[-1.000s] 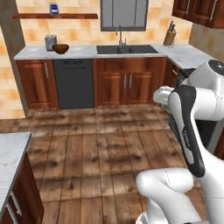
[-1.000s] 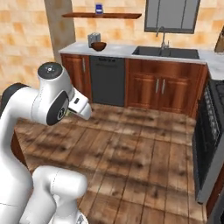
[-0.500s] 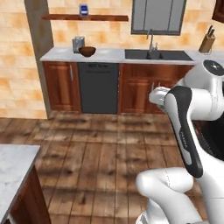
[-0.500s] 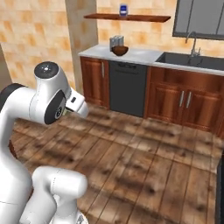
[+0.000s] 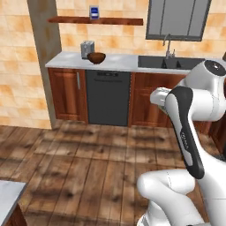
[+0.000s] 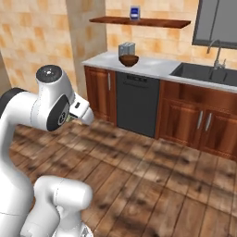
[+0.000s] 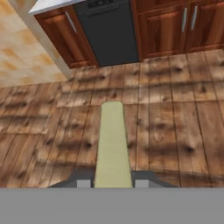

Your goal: Pick the egg and butter from the fridge and place them by the bowl for mixing.

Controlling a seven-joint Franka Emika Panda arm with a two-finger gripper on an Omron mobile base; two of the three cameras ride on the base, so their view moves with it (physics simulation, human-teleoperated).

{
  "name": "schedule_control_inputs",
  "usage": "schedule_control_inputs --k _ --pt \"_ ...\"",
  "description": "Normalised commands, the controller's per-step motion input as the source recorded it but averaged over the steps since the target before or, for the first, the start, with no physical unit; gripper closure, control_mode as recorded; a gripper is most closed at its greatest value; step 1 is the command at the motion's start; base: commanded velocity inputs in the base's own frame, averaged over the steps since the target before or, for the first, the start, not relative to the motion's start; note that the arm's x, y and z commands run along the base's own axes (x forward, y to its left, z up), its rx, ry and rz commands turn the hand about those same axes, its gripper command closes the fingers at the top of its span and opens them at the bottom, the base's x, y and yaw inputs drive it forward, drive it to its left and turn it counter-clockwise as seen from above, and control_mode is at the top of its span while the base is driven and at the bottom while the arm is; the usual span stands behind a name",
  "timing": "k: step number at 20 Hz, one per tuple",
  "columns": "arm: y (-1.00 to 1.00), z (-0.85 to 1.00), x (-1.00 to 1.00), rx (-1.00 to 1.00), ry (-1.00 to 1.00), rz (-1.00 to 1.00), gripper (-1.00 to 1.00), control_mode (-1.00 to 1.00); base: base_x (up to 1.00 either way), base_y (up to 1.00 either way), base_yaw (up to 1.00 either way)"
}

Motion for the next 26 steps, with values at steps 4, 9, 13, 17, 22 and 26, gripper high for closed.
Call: schedule_control_inputs --k 4,9,13,17,22,26 --pt "0.00 0.00 0.00 0.00 0.00 0.00 1.00 1.00 0.90 -0.09 0.20" --pt "0.00 0.00 0.00 0.00 0.00 0.00 1.00 1.00 0.90 -0.09 0.19" --pt "0.00 0.00 0.00 0.00 0.00 0.00 1.00 1.00 0.90 -0.11 0.16" --pt "0.00 0.00 0.00 0.00 0.00 0.00 1.00 1.00 0.94 -0.06 0.06" --pt "0.00 0.00 0.00 0.00 0.00 0.00 1.00 1.00 0.94 0.05 -0.02" --pt "0.00 0.00 0.00 0.00 0.00 0.00 1.00 1.00 0.92 0.27 -0.11"
